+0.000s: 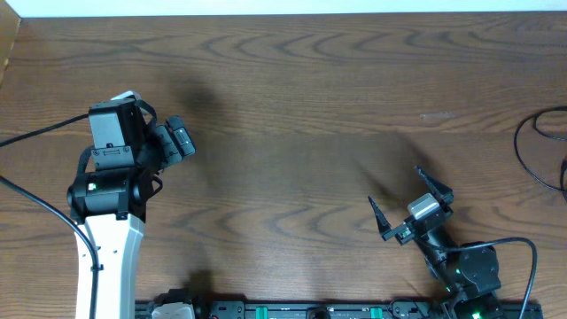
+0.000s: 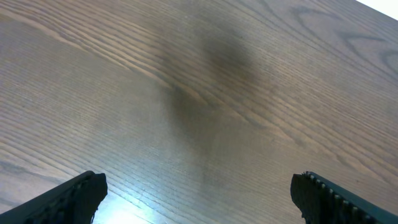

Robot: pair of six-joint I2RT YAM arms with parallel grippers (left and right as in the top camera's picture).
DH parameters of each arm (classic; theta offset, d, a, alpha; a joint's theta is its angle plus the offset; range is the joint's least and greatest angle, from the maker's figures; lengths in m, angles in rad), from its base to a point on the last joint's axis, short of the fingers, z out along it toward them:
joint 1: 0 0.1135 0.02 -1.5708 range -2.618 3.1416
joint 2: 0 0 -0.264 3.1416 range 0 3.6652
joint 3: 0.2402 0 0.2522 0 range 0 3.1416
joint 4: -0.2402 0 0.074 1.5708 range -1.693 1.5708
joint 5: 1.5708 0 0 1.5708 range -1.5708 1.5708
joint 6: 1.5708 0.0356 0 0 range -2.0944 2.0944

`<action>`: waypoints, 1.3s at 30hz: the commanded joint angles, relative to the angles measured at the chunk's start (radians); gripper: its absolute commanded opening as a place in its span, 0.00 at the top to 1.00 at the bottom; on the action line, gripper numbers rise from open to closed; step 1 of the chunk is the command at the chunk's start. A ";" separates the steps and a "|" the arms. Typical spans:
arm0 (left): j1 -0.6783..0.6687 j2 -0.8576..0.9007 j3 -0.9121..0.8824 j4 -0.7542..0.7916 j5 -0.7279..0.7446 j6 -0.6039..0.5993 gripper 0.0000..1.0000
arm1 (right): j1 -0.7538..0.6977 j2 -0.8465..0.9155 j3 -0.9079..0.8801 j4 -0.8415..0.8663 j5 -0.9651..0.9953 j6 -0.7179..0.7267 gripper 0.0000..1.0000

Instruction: Untangle cables

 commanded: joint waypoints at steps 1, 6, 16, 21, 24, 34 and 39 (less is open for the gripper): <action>-0.001 -0.008 0.009 -0.002 -0.002 0.013 0.00 | -0.003 -0.005 -0.017 -0.018 0.007 0.035 0.01; -0.001 -0.008 0.009 -0.002 -0.001 0.013 0.01 | -0.003 -0.005 -0.017 -0.154 0.056 0.034 0.01; -0.001 -0.008 0.009 0.005 0.074 0.028 0.02 | -0.003 0.005 -0.017 -0.199 0.077 0.045 0.01; -0.001 -0.008 0.009 0.022 0.075 0.028 0.02 | -0.003 0.005 -0.017 -0.199 0.077 0.045 0.01; -0.001 -0.008 0.009 0.045 0.096 0.028 0.02 | -0.003 0.005 -0.017 -0.199 0.077 0.045 0.01; -0.001 -0.008 0.009 0.058 0.103 0.028 0.02 | -0.012 0.001 -0.017 -0.198 0.077 0.045 0.01; -0.001 -0.010 0.009 0.086 0.104 0.028 0.02 | -0.114 -0.026 -0.017 -0.199 0.077 0.045 0.01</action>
